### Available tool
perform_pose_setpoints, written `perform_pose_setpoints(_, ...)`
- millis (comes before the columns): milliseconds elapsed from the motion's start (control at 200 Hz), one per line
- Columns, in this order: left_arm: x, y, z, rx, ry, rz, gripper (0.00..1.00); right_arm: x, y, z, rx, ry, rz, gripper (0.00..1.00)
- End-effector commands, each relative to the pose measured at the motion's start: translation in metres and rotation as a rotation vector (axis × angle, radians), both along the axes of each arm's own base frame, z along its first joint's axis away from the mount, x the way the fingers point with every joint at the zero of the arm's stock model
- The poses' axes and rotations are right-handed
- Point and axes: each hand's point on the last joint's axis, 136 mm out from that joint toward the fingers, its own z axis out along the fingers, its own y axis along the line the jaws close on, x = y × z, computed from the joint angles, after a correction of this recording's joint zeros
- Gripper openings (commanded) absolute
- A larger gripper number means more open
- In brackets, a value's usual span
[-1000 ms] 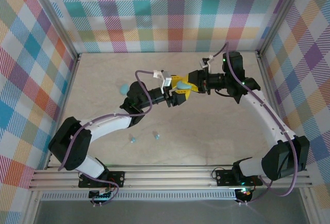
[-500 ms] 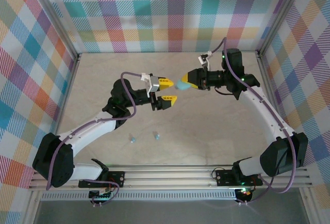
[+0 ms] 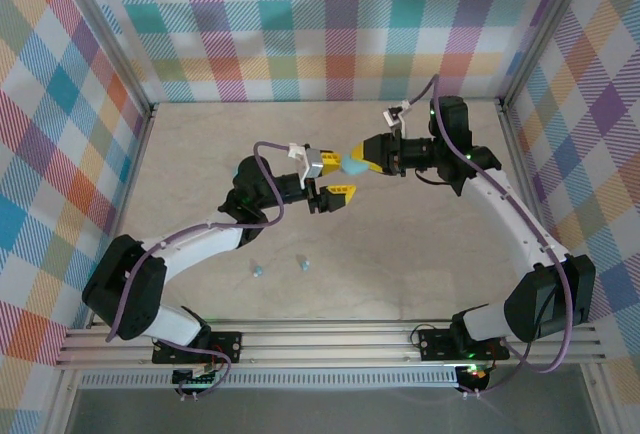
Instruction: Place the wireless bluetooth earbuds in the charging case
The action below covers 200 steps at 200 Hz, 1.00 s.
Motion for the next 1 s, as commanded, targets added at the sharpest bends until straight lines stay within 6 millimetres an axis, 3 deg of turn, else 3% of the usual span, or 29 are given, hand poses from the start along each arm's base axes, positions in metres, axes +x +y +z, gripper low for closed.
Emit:
perform_pose_setpoints(0,0.0023,0.0003,0.0272,-0.085,-0.063,0.029,0.68,-0.0054,0.0003,0.0097,0.032,-0.029,0.023,0.02)
perform_pose_setpoints(995,0.0056,-0.0091,0.0343,-0.156,-0.045,0.007,0.51,-0.0069,0.0001,0.0121,0.050,-0.011,0.013,0.02)
